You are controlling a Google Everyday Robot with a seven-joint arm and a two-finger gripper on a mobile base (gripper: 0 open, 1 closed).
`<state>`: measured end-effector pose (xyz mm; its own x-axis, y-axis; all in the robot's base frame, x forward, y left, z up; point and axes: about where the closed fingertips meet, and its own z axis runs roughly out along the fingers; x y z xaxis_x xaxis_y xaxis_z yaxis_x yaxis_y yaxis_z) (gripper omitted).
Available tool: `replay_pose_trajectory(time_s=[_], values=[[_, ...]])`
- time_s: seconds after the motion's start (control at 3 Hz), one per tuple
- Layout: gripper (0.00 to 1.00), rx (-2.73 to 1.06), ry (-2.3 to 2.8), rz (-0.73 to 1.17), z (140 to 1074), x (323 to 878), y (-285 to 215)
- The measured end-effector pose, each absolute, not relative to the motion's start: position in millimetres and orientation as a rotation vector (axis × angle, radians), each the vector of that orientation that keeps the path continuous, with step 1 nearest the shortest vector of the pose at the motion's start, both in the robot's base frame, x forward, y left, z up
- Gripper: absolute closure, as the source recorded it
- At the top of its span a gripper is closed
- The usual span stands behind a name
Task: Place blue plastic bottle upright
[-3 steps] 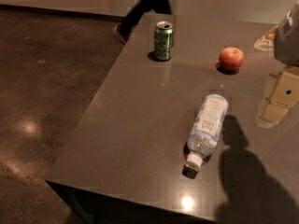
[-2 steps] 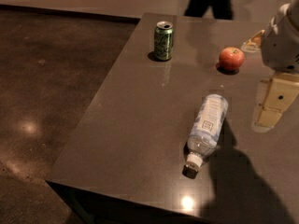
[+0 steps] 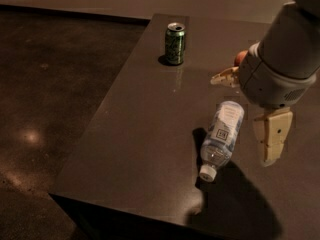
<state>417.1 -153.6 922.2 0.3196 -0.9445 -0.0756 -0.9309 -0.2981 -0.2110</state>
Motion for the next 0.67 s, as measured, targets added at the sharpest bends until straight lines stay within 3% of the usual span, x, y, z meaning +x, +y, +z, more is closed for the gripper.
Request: replay_pose_trajectory(time_s=[0.67], values=[[0.0,-2.796,1.213,-0.12,876,400,-120]])
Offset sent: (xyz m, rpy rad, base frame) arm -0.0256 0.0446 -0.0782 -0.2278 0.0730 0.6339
